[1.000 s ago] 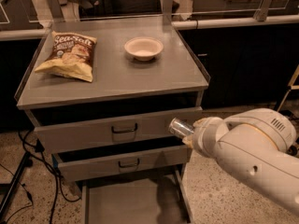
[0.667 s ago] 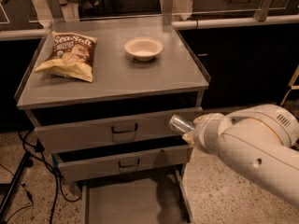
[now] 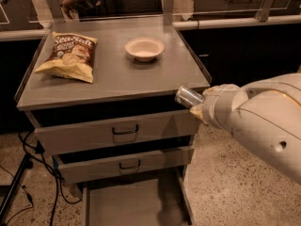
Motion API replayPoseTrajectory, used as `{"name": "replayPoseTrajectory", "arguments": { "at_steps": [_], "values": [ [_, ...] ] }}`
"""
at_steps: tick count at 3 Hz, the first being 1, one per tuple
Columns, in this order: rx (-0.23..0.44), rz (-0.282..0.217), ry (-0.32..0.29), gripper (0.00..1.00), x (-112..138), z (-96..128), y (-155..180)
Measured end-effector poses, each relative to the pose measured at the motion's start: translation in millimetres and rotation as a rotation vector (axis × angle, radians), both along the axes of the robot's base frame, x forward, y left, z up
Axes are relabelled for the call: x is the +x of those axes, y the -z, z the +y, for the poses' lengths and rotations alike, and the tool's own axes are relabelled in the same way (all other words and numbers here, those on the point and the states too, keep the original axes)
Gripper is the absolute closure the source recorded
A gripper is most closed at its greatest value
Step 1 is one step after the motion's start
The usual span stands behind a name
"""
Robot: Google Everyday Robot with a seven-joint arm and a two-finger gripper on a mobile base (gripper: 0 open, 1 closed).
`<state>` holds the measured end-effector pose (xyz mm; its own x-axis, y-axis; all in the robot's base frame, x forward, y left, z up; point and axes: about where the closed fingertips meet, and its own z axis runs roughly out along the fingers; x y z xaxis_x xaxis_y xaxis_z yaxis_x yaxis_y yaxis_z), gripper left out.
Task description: Pick redbull can from bottom drawer and place on counter
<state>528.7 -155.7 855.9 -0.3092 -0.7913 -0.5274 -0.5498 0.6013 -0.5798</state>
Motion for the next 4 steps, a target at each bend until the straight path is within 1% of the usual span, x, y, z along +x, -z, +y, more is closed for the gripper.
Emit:
{"name": "replayPoseTrajectory", "arguments": {
  "at_steps": [1, 2, 3, 4],
  "values": [
    [-0.010, -0.006, 0.011, 1.00, 5, -5, -3],
    [-0.039, -0.045, 0.023, 1.00, 26, -11, -27],
    [-0.054, -0.089, 0.008, 1.00, 48, -9, -53],
    [-0.070, -0.146, 0.003, 1.00, 57, -8, -63]
  ]
}}
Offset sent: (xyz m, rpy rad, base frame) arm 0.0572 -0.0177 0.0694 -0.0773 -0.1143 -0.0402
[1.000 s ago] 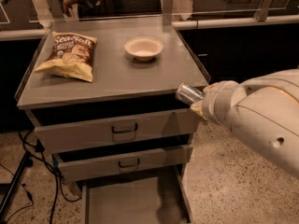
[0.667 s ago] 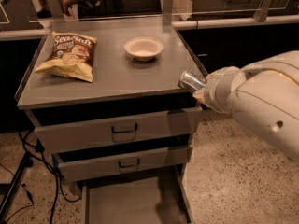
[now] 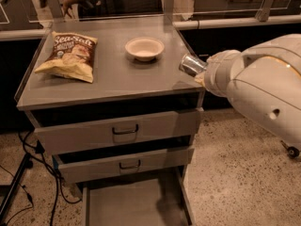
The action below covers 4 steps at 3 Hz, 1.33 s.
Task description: Pick redbull can from bottom drawer and place on counter
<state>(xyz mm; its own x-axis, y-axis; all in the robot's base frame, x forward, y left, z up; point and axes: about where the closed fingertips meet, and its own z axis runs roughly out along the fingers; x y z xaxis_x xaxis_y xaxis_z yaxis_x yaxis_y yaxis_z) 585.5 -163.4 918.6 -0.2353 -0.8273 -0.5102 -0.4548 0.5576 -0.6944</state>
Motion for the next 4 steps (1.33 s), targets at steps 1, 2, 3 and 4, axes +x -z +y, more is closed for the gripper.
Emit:
{"name": "replayPoseTrajectory", "arguments": {
  "at_steps": [1, 2, 3, 4],
  "values": [
    [0.000, -0.010, 0.013, 1.00, 4, -3, -2],
    [0.007, -0.018, -0.026, 1.00, 20, 2, -9],
    [0.020, -0.031, -0.103, 1.00, 51, 20, -23],
    [0.040, -0.028, -0.177, 1.00, 73, 39, -32]
  ]
}}
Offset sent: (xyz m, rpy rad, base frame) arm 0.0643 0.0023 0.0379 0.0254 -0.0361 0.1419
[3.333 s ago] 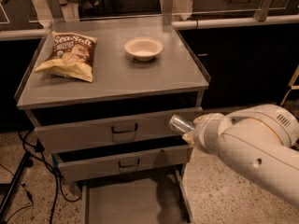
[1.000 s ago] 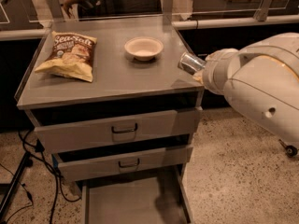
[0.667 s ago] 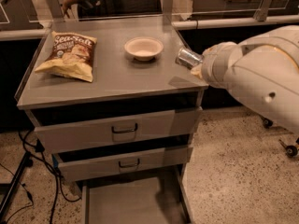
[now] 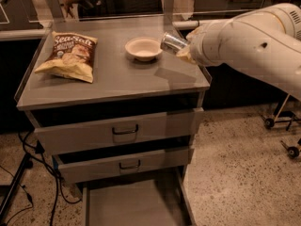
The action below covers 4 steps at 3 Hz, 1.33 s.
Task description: Pick redbull can from bottom drawer and place on counter
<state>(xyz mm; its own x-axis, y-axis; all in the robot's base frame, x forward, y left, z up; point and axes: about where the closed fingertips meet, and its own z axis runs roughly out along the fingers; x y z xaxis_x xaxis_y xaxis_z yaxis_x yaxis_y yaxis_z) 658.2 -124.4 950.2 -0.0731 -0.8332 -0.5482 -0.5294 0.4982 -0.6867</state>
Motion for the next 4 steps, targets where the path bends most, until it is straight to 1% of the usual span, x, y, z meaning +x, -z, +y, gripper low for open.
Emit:
{"name": "replayPoseTrajectory", "arguments": {
  "at_steps": [1, 2, 3, 4],
  "values": [
    [-0.038, -0.021, -0.035, 1.00, 0, 3, -7],
    [-0.039, -0.021, -0.035, 1.00, 0, 2, -6],
    [-0.023, 0.001, -0.051, 1.00, 10, 2, -4],
    [-0.006, 0.028, -0.081, 1.00, 24, 1, -2]
  ]
}}
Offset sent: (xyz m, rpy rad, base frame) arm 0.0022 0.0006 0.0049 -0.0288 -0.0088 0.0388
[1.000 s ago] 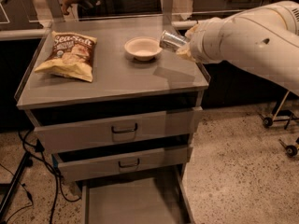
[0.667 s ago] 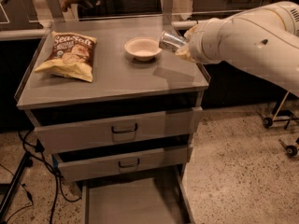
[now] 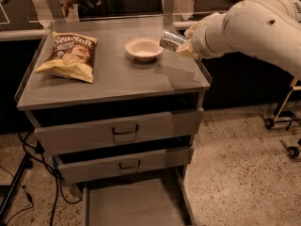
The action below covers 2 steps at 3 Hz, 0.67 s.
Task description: Pick redbull can from bottom drawer and place on counter
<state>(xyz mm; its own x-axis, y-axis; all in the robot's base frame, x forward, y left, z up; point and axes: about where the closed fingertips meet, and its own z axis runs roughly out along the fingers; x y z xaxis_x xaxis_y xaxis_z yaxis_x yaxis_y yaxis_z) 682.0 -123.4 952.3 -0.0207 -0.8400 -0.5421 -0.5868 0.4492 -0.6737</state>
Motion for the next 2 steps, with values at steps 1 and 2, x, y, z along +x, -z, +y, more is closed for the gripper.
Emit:
{"name": "replayPoseTrajectory", "arguments": {
  "at_steps": [1, 2],
  "values": [
    [0.014, 0.040, -0.024, 1.00, 10, 0, 12],
    [0.022, 0.085, -0.050, 1.00, 15, 4, 31]
  ]
}}
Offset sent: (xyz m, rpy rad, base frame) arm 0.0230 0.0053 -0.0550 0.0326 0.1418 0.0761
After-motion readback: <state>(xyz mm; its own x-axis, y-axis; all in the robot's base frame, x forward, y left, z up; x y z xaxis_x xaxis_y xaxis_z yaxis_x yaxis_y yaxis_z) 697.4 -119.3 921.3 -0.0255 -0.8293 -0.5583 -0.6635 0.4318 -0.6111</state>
